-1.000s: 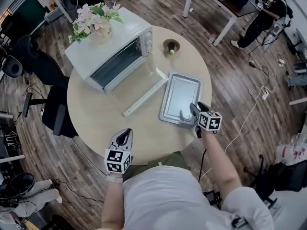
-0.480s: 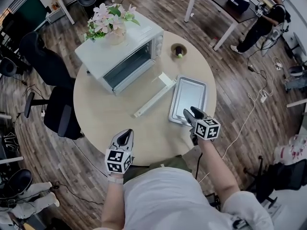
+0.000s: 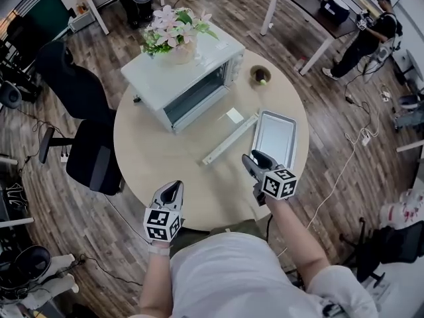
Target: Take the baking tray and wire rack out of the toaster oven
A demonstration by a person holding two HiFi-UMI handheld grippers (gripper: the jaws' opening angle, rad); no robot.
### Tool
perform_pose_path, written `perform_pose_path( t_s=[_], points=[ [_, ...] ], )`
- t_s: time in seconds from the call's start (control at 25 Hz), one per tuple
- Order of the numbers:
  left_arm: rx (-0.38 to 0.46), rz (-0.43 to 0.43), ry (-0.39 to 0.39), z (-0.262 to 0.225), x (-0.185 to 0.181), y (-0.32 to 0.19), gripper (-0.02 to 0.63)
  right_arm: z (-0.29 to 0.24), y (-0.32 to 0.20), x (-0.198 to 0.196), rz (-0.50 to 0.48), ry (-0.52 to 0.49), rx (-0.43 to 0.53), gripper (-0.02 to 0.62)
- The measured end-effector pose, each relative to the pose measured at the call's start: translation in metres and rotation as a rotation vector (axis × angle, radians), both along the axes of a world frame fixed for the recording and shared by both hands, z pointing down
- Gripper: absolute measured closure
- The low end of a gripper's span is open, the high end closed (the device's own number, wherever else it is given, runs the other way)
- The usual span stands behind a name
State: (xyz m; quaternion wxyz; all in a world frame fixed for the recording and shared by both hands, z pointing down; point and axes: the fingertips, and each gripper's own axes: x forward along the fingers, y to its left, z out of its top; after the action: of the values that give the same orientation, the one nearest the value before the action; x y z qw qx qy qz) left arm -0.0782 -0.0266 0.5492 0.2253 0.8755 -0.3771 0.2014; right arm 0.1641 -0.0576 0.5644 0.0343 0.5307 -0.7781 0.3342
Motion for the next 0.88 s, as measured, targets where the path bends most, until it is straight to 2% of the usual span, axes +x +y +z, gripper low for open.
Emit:
perform_pose_path(
  t_s=[0.44, 0.88],
  points=[
    [-0.010, -0.004, 0.004, -0.005, -0.056, -0.010, 0.614, -0.013, -0.020, -0.070, -0.037, -0.021, 0.037, 0.400],
    [-0.039, 0.001, -0.005, 0.006, -0.108, -0.029, 0.614, -0.009, -0.081, -0.124, -0.020, -0.139, 0.061, 0.400]
  ],
)
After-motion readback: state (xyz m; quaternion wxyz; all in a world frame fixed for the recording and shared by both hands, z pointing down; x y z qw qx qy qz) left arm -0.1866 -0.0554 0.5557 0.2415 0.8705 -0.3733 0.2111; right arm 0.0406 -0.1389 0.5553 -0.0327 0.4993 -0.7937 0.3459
